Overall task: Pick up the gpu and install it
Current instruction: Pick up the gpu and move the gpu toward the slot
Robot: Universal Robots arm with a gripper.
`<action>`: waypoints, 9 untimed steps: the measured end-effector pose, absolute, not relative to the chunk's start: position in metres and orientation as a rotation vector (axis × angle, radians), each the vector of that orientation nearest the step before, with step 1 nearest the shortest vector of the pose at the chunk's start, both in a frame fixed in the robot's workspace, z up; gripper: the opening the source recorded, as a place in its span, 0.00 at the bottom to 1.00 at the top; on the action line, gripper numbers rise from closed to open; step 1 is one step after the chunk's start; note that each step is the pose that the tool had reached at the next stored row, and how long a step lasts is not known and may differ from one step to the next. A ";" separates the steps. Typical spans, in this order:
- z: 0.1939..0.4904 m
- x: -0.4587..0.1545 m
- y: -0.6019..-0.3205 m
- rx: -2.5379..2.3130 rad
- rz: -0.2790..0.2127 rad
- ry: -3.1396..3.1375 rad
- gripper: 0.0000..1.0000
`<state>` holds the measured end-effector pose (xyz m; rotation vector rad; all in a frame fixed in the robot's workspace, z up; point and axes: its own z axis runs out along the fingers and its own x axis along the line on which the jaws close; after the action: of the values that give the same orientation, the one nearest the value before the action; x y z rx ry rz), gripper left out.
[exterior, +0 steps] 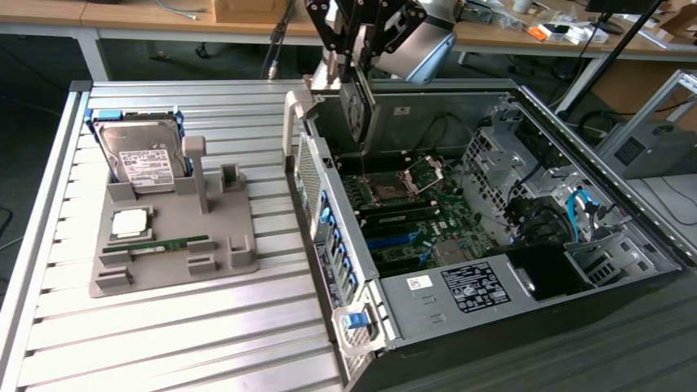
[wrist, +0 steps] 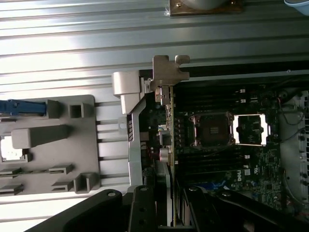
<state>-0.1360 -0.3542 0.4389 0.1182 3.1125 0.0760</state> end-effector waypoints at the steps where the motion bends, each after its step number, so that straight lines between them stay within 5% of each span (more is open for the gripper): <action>1: 0.439 -0.136 -0.354 0.118 0.076 3.113 0.27; 9: 0.439 -0.132 -0.354 0.118 0.076 3.113 0.27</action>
<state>-0.1318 -0.3542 0.4389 0.1181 3.1126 0.0755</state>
